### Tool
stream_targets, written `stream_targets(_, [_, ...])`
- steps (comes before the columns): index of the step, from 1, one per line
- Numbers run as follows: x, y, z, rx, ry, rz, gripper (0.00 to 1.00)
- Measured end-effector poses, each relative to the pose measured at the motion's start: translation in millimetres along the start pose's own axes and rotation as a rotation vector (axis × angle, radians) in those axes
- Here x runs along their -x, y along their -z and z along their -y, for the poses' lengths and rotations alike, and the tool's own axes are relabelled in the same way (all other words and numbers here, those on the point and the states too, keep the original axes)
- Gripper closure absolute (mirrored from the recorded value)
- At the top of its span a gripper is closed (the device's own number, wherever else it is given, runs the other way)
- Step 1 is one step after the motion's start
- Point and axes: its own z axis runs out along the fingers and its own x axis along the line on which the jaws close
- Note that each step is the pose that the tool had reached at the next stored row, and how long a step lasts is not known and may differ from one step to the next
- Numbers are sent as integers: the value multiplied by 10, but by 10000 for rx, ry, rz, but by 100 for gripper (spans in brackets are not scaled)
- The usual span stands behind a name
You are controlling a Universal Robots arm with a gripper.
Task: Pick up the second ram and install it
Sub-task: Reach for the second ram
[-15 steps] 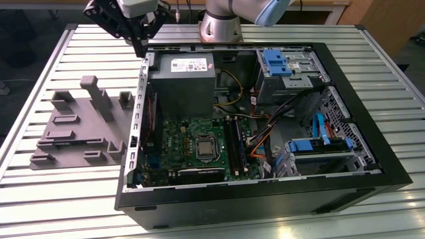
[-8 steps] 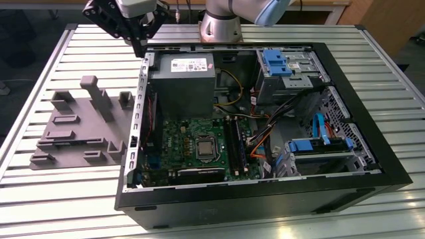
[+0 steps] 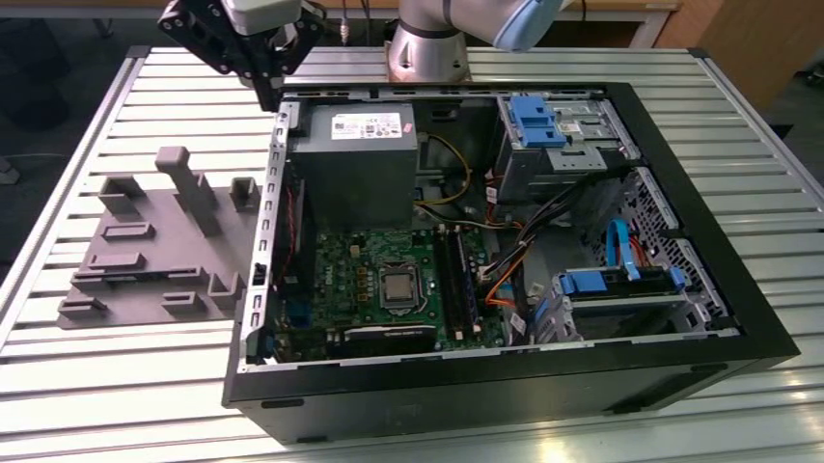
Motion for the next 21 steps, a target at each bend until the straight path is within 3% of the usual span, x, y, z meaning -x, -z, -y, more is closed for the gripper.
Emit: stream_targets(21, [-42, 0, 3, 0, 0, 0, 89])
